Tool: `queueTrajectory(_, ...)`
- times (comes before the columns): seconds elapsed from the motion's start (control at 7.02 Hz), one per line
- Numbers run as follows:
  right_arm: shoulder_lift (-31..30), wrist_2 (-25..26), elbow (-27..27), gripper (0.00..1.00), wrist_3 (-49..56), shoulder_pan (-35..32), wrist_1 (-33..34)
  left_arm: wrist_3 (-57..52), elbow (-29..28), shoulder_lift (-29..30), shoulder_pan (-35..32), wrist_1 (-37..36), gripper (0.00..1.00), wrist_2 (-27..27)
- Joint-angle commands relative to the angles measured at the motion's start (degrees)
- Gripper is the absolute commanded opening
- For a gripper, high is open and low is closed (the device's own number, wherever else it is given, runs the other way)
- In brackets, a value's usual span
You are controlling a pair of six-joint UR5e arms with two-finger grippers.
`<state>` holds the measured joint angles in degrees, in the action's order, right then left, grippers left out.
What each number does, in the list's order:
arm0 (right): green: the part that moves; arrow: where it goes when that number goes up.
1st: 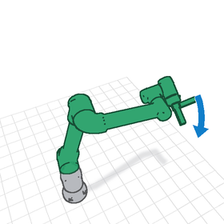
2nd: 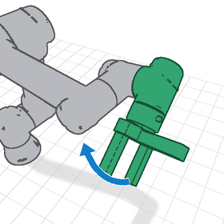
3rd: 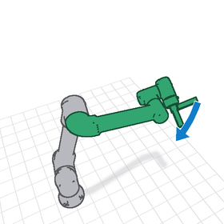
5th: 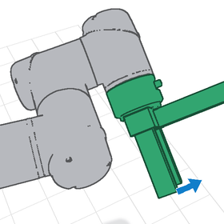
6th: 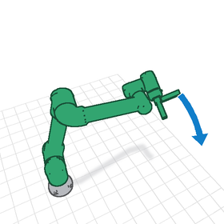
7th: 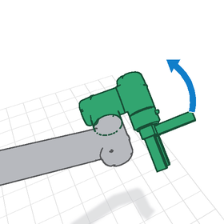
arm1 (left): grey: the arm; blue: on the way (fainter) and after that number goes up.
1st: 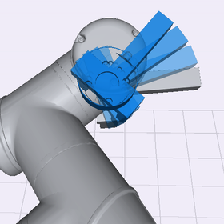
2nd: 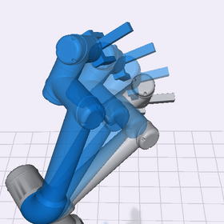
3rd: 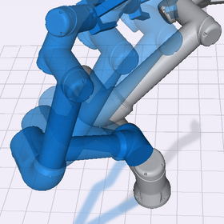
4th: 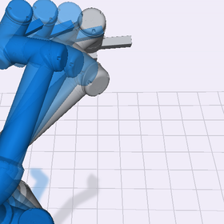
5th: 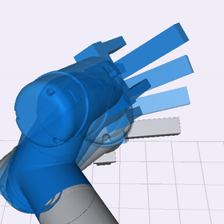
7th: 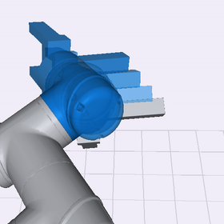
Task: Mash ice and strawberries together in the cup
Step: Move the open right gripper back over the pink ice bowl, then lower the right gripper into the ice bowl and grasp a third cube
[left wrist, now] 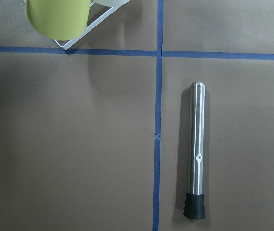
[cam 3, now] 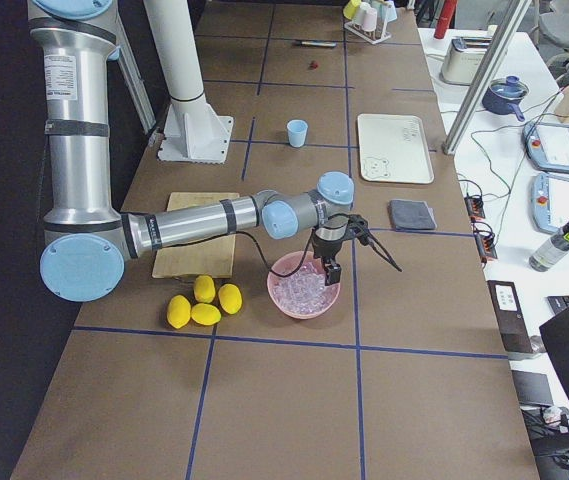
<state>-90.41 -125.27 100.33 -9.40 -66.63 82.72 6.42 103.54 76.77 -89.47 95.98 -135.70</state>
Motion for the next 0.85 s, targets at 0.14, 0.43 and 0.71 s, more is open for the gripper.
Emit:
queueTrajectory(0.14,-0.8,-2.8,-1.2,0.99,0.6,-0.3,0.0,-0.1,0.0,0.0,0.0,0.0,1.00,0.0)
queueTrajectory(0.43,-0.6,-2.7,-2.2,0.98,0.7,-0.2,0.0,-0.1,0.0,0.0,0.0,0.0,1.00,0.0)
queueTrajectory(0.71,-0.3,-2.7,-4.0,0.95,0.6,-0.1,-0.1,0.0,0.0,0.0,0.0,0.1,1.00,0.0)
